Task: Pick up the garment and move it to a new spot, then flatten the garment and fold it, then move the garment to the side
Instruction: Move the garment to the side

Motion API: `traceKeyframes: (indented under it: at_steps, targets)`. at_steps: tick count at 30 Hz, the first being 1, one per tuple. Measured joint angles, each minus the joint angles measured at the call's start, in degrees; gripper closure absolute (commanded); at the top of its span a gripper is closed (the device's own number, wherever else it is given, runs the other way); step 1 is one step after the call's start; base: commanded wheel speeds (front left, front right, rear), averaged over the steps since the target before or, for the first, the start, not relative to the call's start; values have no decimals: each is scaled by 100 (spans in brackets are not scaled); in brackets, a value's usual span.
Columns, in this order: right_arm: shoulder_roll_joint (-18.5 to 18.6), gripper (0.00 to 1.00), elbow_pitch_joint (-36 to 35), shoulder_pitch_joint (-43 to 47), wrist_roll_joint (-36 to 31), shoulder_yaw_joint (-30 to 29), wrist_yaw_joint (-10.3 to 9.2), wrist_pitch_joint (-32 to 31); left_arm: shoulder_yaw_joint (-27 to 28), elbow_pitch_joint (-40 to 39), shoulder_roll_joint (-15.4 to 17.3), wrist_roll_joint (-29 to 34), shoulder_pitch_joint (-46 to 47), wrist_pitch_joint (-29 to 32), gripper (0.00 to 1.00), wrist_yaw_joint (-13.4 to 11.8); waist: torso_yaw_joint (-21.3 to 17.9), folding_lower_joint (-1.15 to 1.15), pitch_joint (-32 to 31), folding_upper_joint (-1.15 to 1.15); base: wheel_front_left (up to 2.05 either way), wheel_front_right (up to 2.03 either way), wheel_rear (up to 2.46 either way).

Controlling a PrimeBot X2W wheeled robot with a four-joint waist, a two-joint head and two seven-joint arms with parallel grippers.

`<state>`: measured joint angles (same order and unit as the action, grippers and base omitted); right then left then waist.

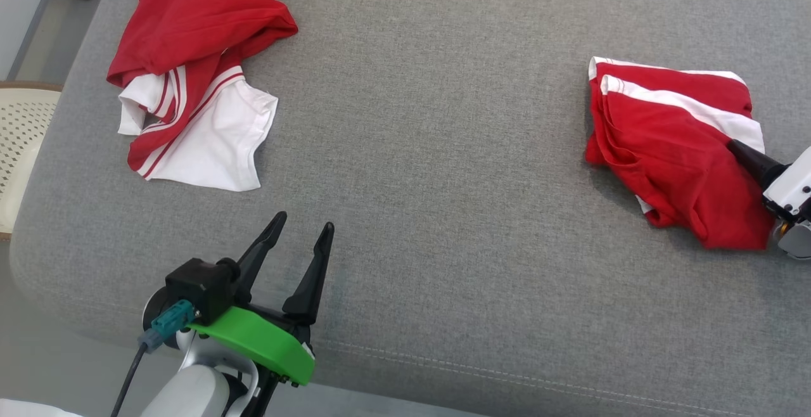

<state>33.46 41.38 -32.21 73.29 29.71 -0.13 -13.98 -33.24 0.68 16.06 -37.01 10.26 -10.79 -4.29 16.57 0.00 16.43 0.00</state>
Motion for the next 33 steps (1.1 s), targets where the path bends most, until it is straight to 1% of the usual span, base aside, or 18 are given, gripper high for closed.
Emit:
traceKeyframes:
  at_steps: [2,3,4,5,7,10,14,18,22,28,31,33]
  targets:
    - [-11,0,34,-1,76,-21,11,-56,-5,24,-14,0,23,0,0,0,36,0,-9,0,0,0,0]
    - [-35,25,38,-4,98,-18,55,-118,-2,43,-13,0,42,0,0,0,68,0,-25,0,0,0,0]
    - [-52,67,36,-23,97,5,80,-171,4,45,-13,0,41,0,0,0,80,0,-33,0,0,0,0]
    - [-59,100,35,-39,97,20,118,-180,0,51,-13,0,42,-1,0,0,91,0,-40,0,0,0,0]
    - [-68,100,36,-44,98,41,205,-277,-5,82,-24,0,43,-1,0,1,117,0,-59,0,0,0,0]
    - [-46,100,30,-54,85,132,268,-432,3,104,-37,-1,43,-4,0,1,148,0,-104,0,0,0,0]
    - [121,100,-43,-238,-76,277,318,-563,38,168,-79,-12,43,-40,0,0,155,0,-179,0,0,0,0]
    - [328,100,-303,-580,-293,358,435,-644,48,229,-148,-63,40,-91,0,1,126,0,-273,0,0,0,0]
    - [359,100,-555,-747,-396,490,511,-788,35,294,-261,-91,33,-136,0,23,80,0,-386,0,0,0,0]
    - [370,100,-689,-744,-411,635,514,-1040,38,342,-287,-108,16,-146,0,24,-21,0,-533,0,0,0,0]
    - [444,100,-726,-745,-411,621,514,-1087,51,320,-286,-108,3,-170,0,24,-82,0,-522,0,0,0,0]
    - [582,100,-698,-745,-414,583,453,-1128,54,301,-283,-108,-1,-175,0,25,-115,0,-460,0,0,0,0]
